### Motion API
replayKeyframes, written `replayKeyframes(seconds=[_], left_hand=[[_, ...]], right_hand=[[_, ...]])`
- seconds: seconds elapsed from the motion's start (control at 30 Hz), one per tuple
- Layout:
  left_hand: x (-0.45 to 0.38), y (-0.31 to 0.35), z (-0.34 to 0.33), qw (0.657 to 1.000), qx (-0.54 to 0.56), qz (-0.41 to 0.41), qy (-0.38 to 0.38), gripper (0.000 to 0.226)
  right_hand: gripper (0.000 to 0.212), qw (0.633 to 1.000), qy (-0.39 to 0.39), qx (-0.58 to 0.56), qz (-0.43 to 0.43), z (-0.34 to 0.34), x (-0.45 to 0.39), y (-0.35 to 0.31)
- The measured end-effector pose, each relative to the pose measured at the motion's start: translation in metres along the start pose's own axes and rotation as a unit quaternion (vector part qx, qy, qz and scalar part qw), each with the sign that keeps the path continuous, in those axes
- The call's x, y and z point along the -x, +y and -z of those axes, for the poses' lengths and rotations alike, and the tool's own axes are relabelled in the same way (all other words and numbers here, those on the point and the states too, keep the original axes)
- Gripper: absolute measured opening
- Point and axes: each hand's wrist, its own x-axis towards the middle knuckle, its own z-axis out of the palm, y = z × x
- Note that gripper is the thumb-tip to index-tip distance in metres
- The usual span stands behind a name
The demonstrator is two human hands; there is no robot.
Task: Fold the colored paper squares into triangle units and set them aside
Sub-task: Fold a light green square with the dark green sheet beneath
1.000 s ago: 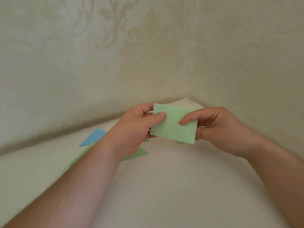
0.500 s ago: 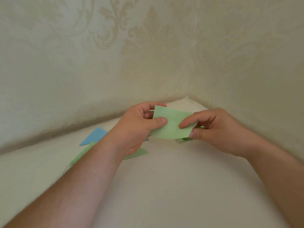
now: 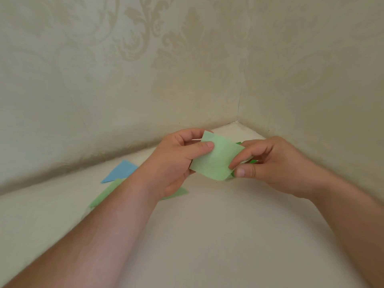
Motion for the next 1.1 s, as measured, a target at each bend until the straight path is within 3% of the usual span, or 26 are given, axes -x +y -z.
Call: replayKeyframes(seconds=[0.17, 0.33, 0.47, 0.6, 0.77, 0.9, 1.03, 1.1], left_hand=[[0.001, -0.001, -0.002, 1.0, 0.001, -0.002, -0.02, 0.019], [-0.001, 0.0, -0.002, 1.0, 0.015, -0.01, 0.017, 0.021], [-0.004, -0.002, -0.002, 0.998, 0.034, -0.041, 0.022, 0.033], [-0.001, -0.003, -0.006, 0.996, 0.063, -0.059, -0.029, 0.055], [-0.002, -0.006, -0.006, 0.998, 0.027, -0.054, -0.001, 0.041], [-0.003, -0.005, -0.003, 0.998, -0.009, -0.043, 0.043, 0.048], [-0.001, -0.001, -0.004, 0.998, -0.01, -0.028, 0.058, 0.013], [0.0, -0.001, -0.005, 0.999, -0.011, -0.03, 0.034, 0.011]], right_hand=[[0.05, 0.999, 0.032, -0.012, -0.003, -0.002, -0.003, 0.001], [0.06, 0.999, 0.018, -0.031, -0.017, -0.001, 0.002, -0.011], [0.008, 0.999, 0.024, 0.017, -0.045, -0.008, 0.001, -0.012], [0.012, 0.993, 0.117, -0.02, -0.026, -0.01, -0.003, -0.009], [0.011, 0.994, 0.067, -0.086, -0.013, -0.01, 0.0, -0.011], [0.017, 0.981, 0.113, -0.154, -0.017, -0.006, -0.003, -0.016], [0.052, 0.977, 0.136, -0.158, -0.045, 0.0, -0.004, -0.016], [0.061, 0.987, 0.099, -0.123, -0.035, -0.004, -0.003, -0.013]])
